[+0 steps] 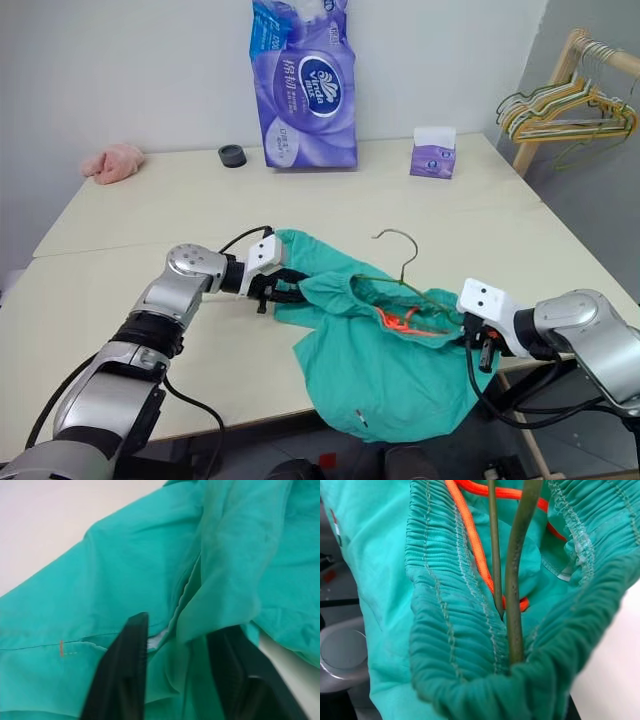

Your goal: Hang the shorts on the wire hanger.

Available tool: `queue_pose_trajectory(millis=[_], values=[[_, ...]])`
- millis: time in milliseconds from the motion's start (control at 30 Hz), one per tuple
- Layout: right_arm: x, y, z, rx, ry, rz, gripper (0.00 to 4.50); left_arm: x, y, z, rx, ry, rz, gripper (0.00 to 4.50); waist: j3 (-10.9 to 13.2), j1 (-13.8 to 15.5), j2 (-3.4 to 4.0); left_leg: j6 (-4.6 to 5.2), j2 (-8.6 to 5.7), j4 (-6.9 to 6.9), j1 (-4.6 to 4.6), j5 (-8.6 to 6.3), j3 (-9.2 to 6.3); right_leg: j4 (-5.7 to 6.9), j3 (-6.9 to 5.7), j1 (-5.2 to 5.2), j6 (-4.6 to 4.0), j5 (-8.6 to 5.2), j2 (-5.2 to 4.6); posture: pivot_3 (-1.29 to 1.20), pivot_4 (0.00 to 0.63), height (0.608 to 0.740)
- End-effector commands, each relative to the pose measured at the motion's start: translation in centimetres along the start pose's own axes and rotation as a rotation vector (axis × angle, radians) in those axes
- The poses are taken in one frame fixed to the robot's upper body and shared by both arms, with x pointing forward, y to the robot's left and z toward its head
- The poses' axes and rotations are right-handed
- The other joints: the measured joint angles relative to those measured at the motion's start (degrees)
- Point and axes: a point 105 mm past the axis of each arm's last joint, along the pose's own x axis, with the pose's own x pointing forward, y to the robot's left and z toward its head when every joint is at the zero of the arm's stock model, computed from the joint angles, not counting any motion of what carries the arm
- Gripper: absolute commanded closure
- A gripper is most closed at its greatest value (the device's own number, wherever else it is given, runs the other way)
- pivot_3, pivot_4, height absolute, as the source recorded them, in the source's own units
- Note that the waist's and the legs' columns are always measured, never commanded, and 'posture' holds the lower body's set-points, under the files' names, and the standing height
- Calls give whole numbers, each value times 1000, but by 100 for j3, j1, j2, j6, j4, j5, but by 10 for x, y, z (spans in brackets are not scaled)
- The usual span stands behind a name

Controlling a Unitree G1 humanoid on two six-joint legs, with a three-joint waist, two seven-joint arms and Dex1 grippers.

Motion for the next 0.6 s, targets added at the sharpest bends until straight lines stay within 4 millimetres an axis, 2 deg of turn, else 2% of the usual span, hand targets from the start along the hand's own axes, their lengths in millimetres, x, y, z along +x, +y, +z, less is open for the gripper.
queue_pose_trajectory(millis=[33, 167, 300, 467, 600], values=[[-12, -2, 15, 2, -66, -39, 4500, -16, 23, 21, -6, -126, 155, 2155, 0, 1, 0, 0, 0, 0, 0, 0, 0, 0, 0, 0, 0, 0, 0, -218, 47, 740], [-17, 1, 12, 114, -101, -55, 4500, -29, 33, 28, -84, -198, 232, 2155, -1, 5, -2, -1, 0, 0, 0, 0, -2, 2, -2, 0, 0, 0, -2, -217, 49, 740], [-29, 5, 7, 365, -193, -112, 4500, -37, 32, 38, -149, -256, 247, 2155, -2, 23, -4, -1, 0, 3, -4, 0, -7, 4, -6, 0, 1, 1, -4, -223, 63, 740], [-40, 15, -3, 567, -250, -174, 4500, -12, 5, 65, -135, -294, 124, 2155, -3, 30, -3, -1, -3, 3, -4, -1, -9, 6, -8, 1, 0, 1, -11, -253, 82, 740], [-56, 10, -24, 720, -293, -345, 4500, 18, -25, 89, -69, -283, -6, 2155, -2, 27, -2, -1, -7, 3, -6, -1, -8, 4, -7, 2, 1, 1, -12, -290, 94, 740]])
